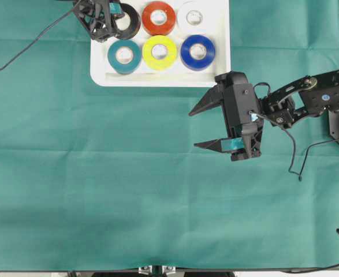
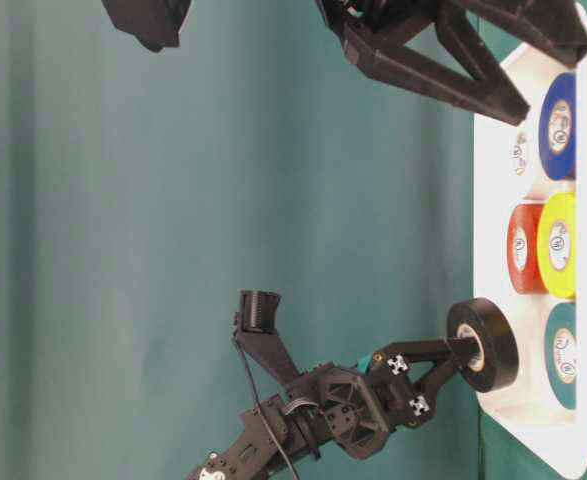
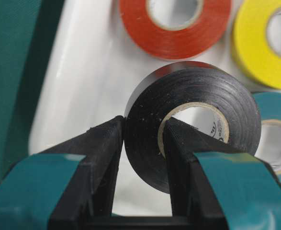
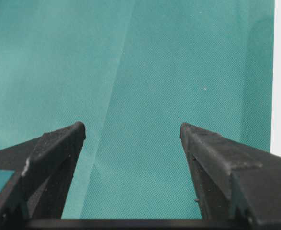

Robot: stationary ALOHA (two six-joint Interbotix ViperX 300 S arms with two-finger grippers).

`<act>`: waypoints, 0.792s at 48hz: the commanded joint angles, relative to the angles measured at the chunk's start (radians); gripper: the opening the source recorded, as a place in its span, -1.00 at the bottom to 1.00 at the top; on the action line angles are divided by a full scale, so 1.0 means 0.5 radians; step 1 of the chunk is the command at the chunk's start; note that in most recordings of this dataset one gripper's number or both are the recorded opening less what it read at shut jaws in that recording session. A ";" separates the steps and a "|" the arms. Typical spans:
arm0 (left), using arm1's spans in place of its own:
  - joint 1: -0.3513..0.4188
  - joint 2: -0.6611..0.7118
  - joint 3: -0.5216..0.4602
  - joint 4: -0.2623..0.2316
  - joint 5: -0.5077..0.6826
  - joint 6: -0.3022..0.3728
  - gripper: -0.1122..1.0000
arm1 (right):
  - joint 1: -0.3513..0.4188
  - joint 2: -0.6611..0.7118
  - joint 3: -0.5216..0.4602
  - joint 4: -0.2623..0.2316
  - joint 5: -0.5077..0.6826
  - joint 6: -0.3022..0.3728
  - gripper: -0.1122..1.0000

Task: Put the tape alternately from left to right into the white case.
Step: 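Release the black roll in the tray and pull the left gripper back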

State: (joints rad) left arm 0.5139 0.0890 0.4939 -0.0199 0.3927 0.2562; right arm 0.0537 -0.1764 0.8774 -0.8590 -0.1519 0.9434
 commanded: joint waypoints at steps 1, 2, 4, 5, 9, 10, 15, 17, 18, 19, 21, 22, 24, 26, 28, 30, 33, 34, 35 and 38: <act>0.049 -0.015 -0.061 0.003 -0.021 0.021 -0.89 | 0.006 -0.015 -0.031 0.006 -0.006 0.003 0.71; 0.055 -0.012 -0.064 0.003 -0.021 0.028 -0.89 | 0.006 -0.015 -0.031 0.006 -0.006 0.003 0.71; 0.074 0.000 -0.067 0.003 -0.021 0.043 -0.89 | 0.006 -0.015 -0.031 0.006 -0.006 0.003 0.71; 0.083 0.003 -0.071 0.003 -0.021 0.049 -0.89 | 0.006 -0.015 -0.031 0.006 -0.006 0.003 0.71; 0.098 0.018 -0.080 0.003 -0.021 0.061 -0.89 | 0.006 -0.015 -0.028 0.006 -0.009 0.003 0.71; 0.098 0.021 -0.083 0.003 -0.021 0.067 -0.89 | 0.006 -0.015 -0.028 0.006 -0.009 0.003 0.71; 0.098 0.034 -0.098 0.003 -0.021 0.074 -0.89 | 0.006 -0.015 -0.028 0.006 -0.006 0.003 0.71; 0.098 0.037 -0.101 0.003 -0.021 0.077 -0.89 | 0.006 -0.015 -0.028 0.006 -0.006 0.003 0.71; 0.098 0.037 -0.104 0.003 -0.018 0.077 -0.89 | 0.006 -0.015 -0.028 0.006 -0.006 0.003 0.71; 0.098 0.040 -0.104 0.003 -0.021 0.077 -0.88 | 0.006 -0.015 -0.028 0.006 -0.006 0.003 0.71; 0.098 0.037 -0.107 0.003 -0.021 0.077 -0.88 | 0.006 -0.015 -0.028 0.006 -0.006 0.003 0.71; 0.098 0.037 -0.107 0.003 -0.021 0.077 -0.88 | 0.003 -0.015 -0.028 0.006 -0.006 0.003 0.71; 0.098 0.037 -0.104 0.003 -0.021 0.077 -0.86 | 0.006 -0.015 -0.028 0.006 -0.006 0.003 0.71; 0.095 0.034 -0.101 0.003 -0.021 0.077 -0.78 | 0.006 -0.015 -0.028 0.006 -0.006 0.003 0.71; 0.095 0.031 -0.095 0.003 -0.018 0.074 -0.67 | 0.006 -0.015 -0.028 0.006 -0.006 0.003 0.71; 0.095 0.025 -0.092 0.003 -0.021 0.074 -0.53 | 0.006 -0.015 -0.028 0.006 -0.006 0.003 0.71; 0.095 0.018 -0.083 0.003 -0.021 0.074 -0.23 | 0.006 -0.015 -0.028 0.006 -0.006 0.003 0.71; 0.095 0.015 -0.080 0.003 -0.021 0.074 -0.12 | 0.006 -0.015 -0.028 0.006 -0.006 0.003 0.71; 0.095 0.009 -0.074 0.003 -0.021 0.074 0.00 | 0.006 -0.015 -0.028 0.006 -0.006 0.003 0.71; 0.095 0.000 -0.064 0.003 -0.021 0.074 0.34 | 0.006 -0.015 -0.028 0.006 -0.006 0.003 0.71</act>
State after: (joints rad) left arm 0.5599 0.1227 0.4694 -0.0184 0.3896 0.2945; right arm 0.0537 -0.1764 0.8759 -0.8590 -0.1519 0.9434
